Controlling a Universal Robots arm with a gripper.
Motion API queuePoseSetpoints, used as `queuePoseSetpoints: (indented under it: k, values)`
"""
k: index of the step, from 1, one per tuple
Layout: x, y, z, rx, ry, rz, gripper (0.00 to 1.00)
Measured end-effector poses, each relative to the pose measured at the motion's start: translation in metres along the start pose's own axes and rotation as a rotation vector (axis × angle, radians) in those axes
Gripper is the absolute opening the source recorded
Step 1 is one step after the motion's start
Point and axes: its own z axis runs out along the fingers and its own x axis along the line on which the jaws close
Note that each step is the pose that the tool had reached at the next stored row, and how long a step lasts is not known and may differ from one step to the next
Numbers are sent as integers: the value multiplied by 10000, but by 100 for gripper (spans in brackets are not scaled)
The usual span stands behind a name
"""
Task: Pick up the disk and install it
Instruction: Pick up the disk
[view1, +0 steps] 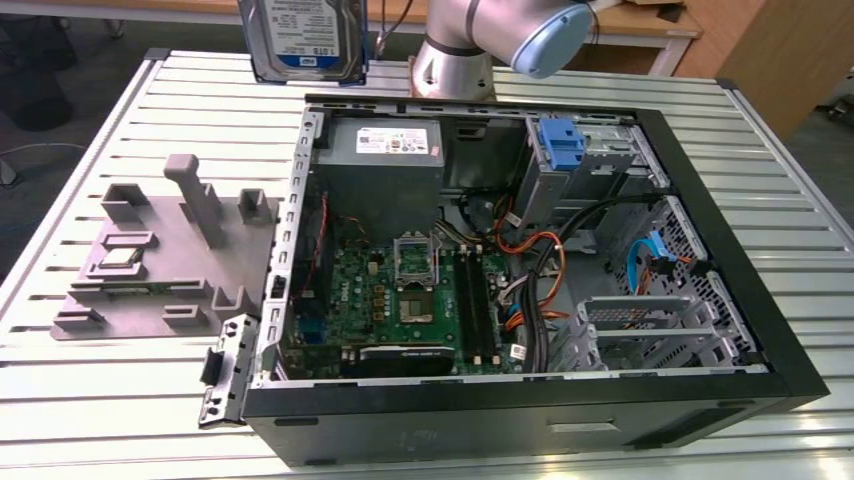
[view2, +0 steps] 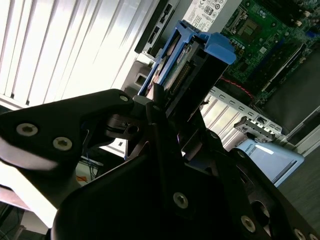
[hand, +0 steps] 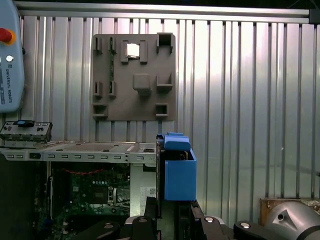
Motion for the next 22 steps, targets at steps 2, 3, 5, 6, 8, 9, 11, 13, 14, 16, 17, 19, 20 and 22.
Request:
queuePoseSetpoints:
  k: [2,3,5,6,8,9,11,13,14,16,17,19,20,22]
  values:
    - [0,-1,0,-1,0,0,35]
    - [0,-2,0,-1,0,-1,35]
    - [0,-16,0,-1,1,-2,35]
    - [0,-25,0,-1,1,-1,35]
    - [0,-49,0,-1,1,-1,35]
    - [0,-61,0,-1,1,-1,35]
    - [1,-86,1,-1,0,-1,35]
    - [1,-110,1,-1,0,-1,35]
    - [1,-122,1,-1,1,-1,35]
    - [1,-144,1,-1,1,-1,35]
    - [1,-156,2,-1,0,0,35]
    - [1,-177,2,-1,0,-1,35]
    - [1,-186,2,-1,0,-1,35]
    - [2,-190,2,-1,1,0,35]
